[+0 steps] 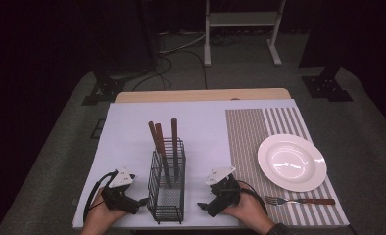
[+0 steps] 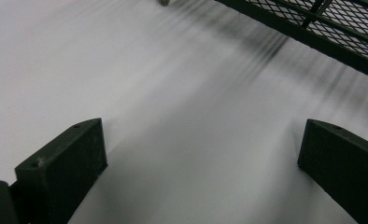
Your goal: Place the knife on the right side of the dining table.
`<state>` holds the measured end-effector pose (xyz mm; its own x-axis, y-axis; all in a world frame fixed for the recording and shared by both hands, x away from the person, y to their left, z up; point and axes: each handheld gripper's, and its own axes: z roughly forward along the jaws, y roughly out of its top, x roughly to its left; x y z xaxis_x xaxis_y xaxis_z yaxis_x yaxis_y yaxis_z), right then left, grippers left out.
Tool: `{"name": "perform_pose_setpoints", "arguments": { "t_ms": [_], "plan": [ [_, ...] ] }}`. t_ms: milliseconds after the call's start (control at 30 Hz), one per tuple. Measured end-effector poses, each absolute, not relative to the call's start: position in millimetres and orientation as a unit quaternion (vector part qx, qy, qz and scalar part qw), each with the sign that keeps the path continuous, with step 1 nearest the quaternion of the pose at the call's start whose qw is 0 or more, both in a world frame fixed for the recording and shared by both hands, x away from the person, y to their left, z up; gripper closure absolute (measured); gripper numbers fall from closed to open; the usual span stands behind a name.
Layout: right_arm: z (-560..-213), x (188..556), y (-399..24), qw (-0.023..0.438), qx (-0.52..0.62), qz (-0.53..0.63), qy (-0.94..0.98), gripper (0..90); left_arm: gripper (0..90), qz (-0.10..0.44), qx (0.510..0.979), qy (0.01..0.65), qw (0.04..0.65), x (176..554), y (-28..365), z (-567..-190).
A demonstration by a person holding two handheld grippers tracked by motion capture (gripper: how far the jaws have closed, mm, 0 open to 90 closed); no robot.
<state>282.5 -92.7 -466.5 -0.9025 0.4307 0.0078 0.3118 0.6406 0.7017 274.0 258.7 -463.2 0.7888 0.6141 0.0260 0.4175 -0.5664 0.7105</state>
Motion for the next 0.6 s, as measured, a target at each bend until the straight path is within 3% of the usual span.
{"name": "perform_pose_setpoints", "arguments": {
  "t_ms": [67, 233, 433, 600],
  "plan": [
    [-466.1, 282.8, -93.0, 0.078, 0.207, 0.371, 0.902, 0.0, 0.0, 0.136, 0.874, 0.295, 0.36, 274.0, 258.7, -463.1],
    [-461.0, 286.3, -96.3, 0.079, 0.219, 0.366, 0.901, 12.5, 0.0, 0.137, 0.874, 0.295, 0.36, 273.8, 258.6, -463.2],
    [-451.3, 289.1, -99.8, 0.072, 0.232, 0.369, 0.897, 13.9, 0.0, 0.137, 0.874, 0.296, 0.36, 273.7, 258.7, -463.1],
    [-442.3, 292.6, -103.0, 0.06, 0.245, 0.375, 0.892, 20.3, 0.0, 0.136, 0.874, 0.296, 0.36, 273.9, 258.7, -463.2]
  ]
}}
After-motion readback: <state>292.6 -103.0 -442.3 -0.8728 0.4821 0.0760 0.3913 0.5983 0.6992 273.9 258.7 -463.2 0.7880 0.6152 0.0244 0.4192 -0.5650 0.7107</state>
